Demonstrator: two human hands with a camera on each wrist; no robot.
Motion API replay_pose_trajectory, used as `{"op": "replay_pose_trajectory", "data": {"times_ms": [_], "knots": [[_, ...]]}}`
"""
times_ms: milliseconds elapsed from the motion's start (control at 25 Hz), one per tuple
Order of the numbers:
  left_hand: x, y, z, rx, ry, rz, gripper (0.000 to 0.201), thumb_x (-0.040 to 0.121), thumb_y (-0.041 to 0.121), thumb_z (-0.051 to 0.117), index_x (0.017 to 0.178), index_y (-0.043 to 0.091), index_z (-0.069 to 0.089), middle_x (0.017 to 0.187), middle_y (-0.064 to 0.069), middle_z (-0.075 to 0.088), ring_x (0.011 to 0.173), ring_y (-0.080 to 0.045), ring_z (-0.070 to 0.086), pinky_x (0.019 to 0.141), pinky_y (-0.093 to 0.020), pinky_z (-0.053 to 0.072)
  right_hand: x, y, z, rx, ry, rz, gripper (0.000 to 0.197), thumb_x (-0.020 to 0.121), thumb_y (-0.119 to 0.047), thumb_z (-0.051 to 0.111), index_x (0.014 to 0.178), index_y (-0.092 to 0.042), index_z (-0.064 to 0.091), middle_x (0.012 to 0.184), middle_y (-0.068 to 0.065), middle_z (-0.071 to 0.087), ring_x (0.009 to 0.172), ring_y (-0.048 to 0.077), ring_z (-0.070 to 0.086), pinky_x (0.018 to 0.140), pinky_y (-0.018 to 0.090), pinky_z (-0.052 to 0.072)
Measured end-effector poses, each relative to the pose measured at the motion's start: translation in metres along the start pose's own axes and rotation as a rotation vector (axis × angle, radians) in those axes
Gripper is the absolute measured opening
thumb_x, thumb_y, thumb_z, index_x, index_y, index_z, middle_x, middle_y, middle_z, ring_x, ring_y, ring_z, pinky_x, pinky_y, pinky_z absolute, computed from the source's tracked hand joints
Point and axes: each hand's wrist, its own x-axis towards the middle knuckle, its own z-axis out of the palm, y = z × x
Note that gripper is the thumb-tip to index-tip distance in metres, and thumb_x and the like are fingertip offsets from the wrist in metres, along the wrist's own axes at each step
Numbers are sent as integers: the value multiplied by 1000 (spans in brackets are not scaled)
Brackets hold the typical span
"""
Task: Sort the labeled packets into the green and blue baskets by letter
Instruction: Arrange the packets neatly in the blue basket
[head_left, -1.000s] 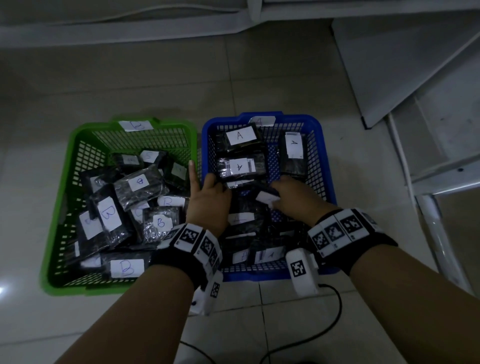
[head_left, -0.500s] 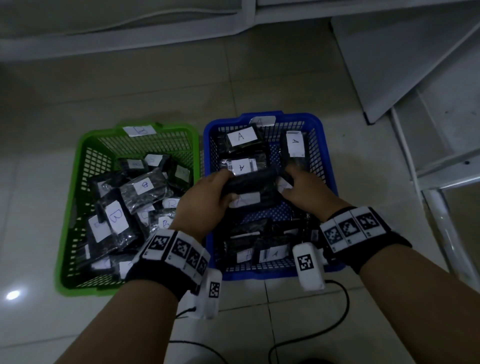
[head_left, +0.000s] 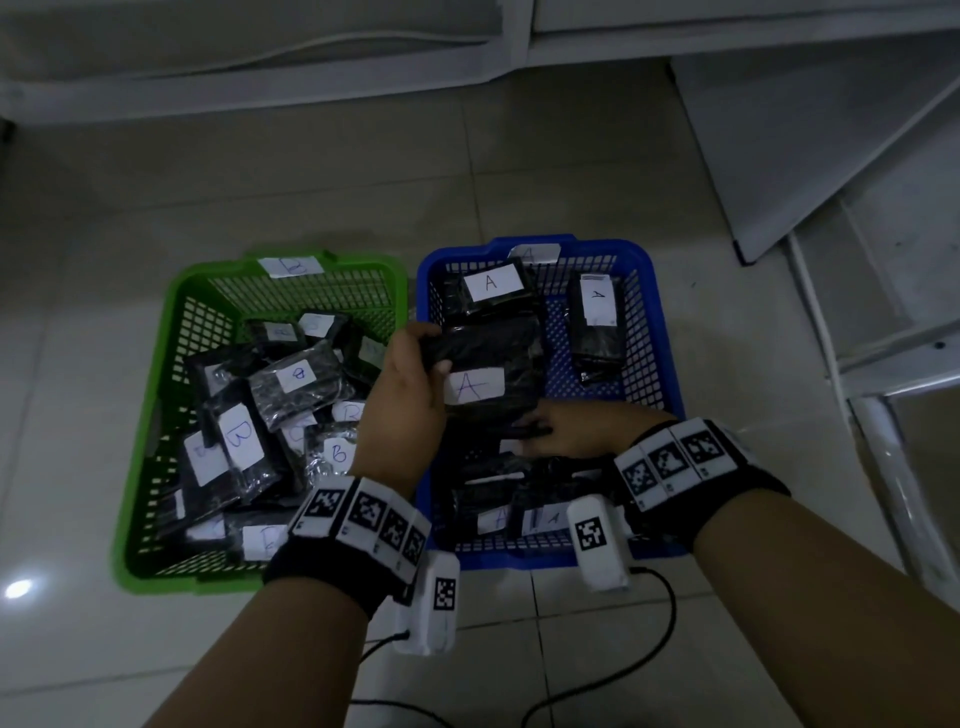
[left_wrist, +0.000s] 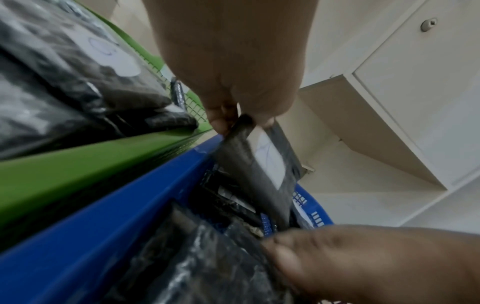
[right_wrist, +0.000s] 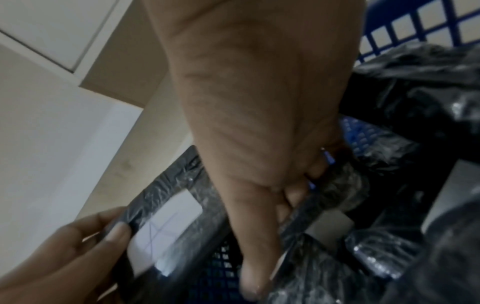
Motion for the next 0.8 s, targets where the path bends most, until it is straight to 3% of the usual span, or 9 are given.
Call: {"op": "replay_pose_trajectory", "data": {"times_ms": [80, 160, 280, 440, 520, 600, 680, 760, 800], "knots": [[1, 1, 1, -65, 51, -34, 27, 98, 17, 43, 125, 11, 41, 124, -7, 51, 90, -10, 49, 68, -19, 38, -10, -2, -1, -58, -55, -3, 62, 82, -52, 64, 133, -21, 47, 135, -3, 51, 112, 13, 50, 92, 22, 40], [4, 0, 4, -45, 10, -4, 26, 98, 16, 42, 124, 12, 42, 125, -8, 50, 90, -11, 50, 69, -21, 39, -16, -4, 6, -142, 40, -36, 51, 79, -49, 69, 120, -21, 56, 122, 1, 60, 99, 13, 54, 81, 24, 44], [4, 2, 15, 121, -138, 70, 28, 95, 9, 45, 123, 14, 44, 128, -10, 43, 97, -25, 53, 73, -32, 45, -22, -4, 20, -227, 195, -63, 52, 82, -47, 66, 128, -25, 53, 125, 0, 60, 108, 18, 56, 92, 32, 47], [2, -2, 29, 316, -362, 115, 39, 89, 4, 52, 126, 12, 43, 130, -10, 32, 101, -22, 57, 80, -37, 53, -22, 1, 36, -202, 286, -91, 45, 87, -42, 61, 128, -24, 53, 125, 2, 58, 112, 22, 55, 97, 39, 44], [3, -2, 35, 421, -381, 119, 42, 87, 2, 54, 127, 8, 42, 132, -11, 28, 106, -27, 56, 82, -42, 54, -22, 2, 40, -194, 320, -105, 45, 89, -39, 60, 129, -21, 54, 124, 5, 58, 111, 22, 54, 95, 37, 45], [3, 3, 38, 587, -321, 116, 38, 87, 4, 53, 124, 6, 45, 136, -12, 28, 117, -30, 45, 89, -41, 51, -19, 2, 42, -174, 310, -106, 46, 90, -37, 59, 132, -19, 52, 125, 8, 55, 112, 23, 51, 95, 35, 44], [-1, 8, 41, 823, -299, 193, 33, 88, 10, 48, 120, 12, 52, 133, -8, 38, 121, -27, 38, 104, -42, 37, -14, 3, 43, -161, 286, -92, 51, 90, -37, 59, 136, -20, 48, 133, 11, 46, 120, 27, 44, 101, 36, 41], [-5, 9, 41, 967, -322, 254, 30, 88, 15, 45, 114, 19, 59, 120, -1, 54, 120, -25, 41, 115, -49, 10, -9, 3, 42, -144, 278, -49, 53, 89, -39, 60, 137, -21, 46, 139, 11, 34, 126, 32, 35, 107, 39, 36], [-7, 7, 40, 1003, -338, 252, 29, 88, 17, 46, 112, 22, 61, 114, 2, 59, 119, -25, 42, 114, -56, -3, -7, 3, 40, -124, 282, -35, 52, 88, -40, 61, 135, -20, 49, 139, 11, 30, 127, 31, 34, 108, 38, 35]]}}
